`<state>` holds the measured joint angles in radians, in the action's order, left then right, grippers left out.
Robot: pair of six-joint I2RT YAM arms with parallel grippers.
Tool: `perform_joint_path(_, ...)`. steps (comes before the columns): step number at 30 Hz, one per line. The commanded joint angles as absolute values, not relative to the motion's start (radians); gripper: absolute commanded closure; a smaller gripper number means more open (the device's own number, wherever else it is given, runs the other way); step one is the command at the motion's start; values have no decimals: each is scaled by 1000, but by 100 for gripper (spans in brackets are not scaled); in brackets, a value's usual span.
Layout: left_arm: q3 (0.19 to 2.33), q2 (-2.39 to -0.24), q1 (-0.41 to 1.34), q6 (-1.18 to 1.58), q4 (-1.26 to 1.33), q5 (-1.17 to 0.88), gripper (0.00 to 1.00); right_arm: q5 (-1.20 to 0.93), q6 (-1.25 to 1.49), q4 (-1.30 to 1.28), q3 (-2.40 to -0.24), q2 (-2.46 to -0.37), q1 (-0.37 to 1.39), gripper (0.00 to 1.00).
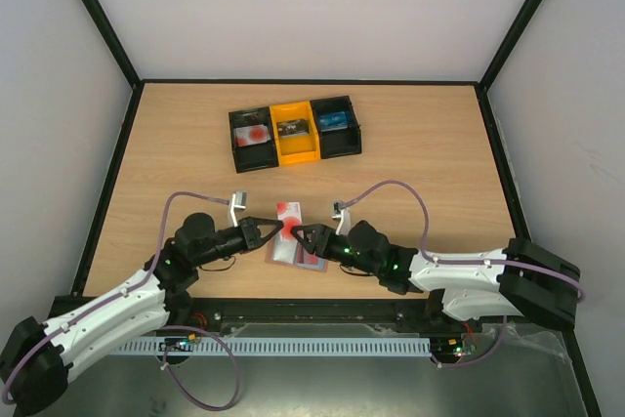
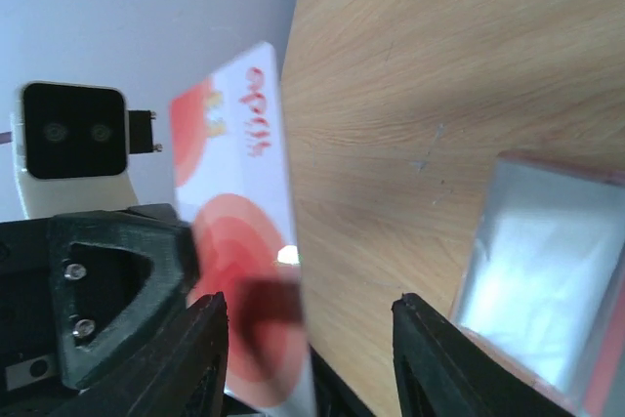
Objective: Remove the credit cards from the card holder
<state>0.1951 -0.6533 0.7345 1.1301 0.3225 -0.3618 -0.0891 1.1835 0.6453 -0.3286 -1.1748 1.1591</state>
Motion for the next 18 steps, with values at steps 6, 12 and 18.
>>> perform_joint_path(6, 186, -601, 732, 1186, 407, -405, 97, -170, 1243, 813, -335, -1226, 1165, 87)
perform_joint_path(12, 190, -593, 732, 1170, 376, -405, 76, -173, 1161, 775, -303, -1173, 1164, 98)
perform_joint_path(18, 232, -540, 730, 1105, 260, -418, 49, -232, 1027, 645, -250, -1024, 1164, 98)
